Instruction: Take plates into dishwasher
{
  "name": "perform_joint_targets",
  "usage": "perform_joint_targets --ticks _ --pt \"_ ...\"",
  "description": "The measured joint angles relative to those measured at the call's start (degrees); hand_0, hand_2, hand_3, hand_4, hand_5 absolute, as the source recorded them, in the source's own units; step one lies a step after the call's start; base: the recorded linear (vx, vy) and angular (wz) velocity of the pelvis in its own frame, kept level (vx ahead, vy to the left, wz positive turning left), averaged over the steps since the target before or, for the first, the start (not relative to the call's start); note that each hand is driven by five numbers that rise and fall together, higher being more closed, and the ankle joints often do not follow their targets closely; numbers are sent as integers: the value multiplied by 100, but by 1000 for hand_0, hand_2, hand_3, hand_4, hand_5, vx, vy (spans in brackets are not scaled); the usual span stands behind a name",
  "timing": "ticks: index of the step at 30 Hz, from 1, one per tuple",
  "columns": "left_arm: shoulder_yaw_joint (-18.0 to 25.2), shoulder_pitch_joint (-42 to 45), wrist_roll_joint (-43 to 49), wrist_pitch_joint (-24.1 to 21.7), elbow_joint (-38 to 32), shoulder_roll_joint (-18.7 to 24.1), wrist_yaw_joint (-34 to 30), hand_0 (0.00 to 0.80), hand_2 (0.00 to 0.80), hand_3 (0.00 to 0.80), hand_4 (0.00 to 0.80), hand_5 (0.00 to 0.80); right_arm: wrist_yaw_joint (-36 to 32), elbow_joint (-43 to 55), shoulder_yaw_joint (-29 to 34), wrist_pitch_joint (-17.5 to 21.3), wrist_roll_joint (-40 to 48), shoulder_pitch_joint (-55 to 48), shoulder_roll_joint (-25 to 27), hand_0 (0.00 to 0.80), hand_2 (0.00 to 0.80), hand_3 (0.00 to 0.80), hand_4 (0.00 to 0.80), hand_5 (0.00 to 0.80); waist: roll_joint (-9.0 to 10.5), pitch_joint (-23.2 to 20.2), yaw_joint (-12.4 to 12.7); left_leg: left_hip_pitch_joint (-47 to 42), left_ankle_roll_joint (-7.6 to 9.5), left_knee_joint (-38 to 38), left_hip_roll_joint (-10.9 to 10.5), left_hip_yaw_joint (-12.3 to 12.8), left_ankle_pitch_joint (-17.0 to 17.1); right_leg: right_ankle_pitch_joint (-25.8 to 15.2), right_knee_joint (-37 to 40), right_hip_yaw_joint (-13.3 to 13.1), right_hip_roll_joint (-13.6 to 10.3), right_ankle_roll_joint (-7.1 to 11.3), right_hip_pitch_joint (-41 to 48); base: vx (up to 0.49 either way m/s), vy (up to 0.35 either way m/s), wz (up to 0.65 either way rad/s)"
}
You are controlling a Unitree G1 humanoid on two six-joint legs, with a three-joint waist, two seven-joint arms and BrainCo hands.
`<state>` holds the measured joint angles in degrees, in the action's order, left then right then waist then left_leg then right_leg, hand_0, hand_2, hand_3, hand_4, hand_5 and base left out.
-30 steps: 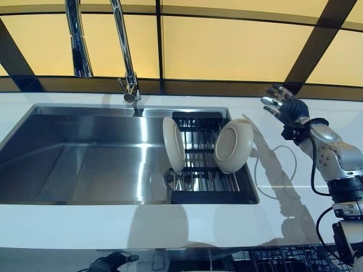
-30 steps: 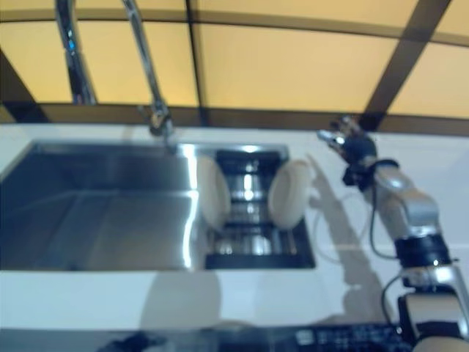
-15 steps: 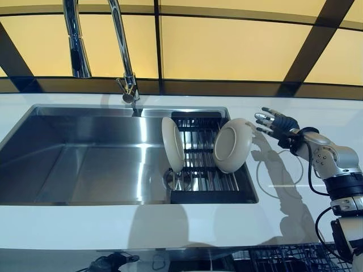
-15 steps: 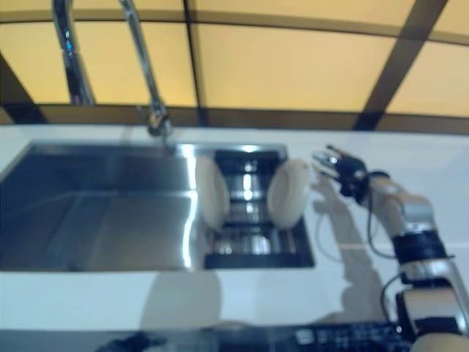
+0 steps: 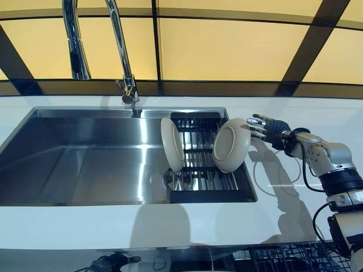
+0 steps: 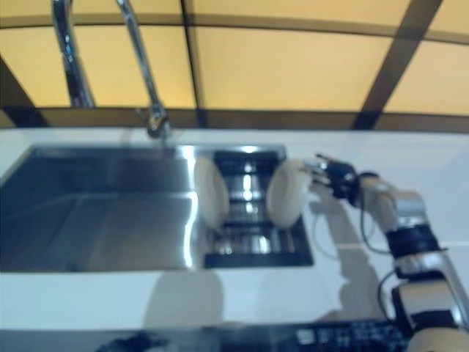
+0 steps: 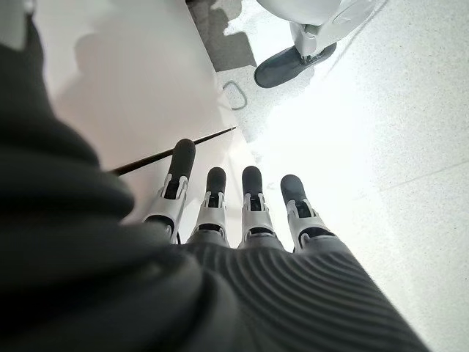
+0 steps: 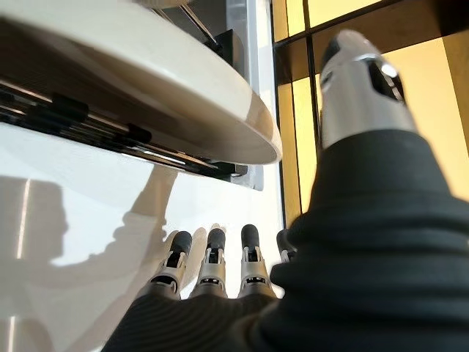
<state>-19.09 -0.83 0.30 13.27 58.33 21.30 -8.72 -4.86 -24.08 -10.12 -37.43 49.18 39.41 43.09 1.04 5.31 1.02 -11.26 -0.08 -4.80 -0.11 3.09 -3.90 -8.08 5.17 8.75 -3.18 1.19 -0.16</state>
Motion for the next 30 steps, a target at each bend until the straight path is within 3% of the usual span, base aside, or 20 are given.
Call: perform_joint_targets --ticks 15,30 --pt "-16 -12 -130 178 -99 14 -169 0 0 0 0 0 179 168 -179 -71 70 97 -221 0 0 0 0 0 -59 -10 -7 -7 0 1 -1 19 0 -5 0 -23 5 -2 -1 0 0 0" --pt "-16 -39 -231 286 -112 22 -290 0 0 0 0 0 571 623 -233 -378 568 78 -565 0 0 0 0 0 -89 -28 -17 -11 0 1 -7 36 1 -11 -2 -40 6 0 -6 0 0 0"
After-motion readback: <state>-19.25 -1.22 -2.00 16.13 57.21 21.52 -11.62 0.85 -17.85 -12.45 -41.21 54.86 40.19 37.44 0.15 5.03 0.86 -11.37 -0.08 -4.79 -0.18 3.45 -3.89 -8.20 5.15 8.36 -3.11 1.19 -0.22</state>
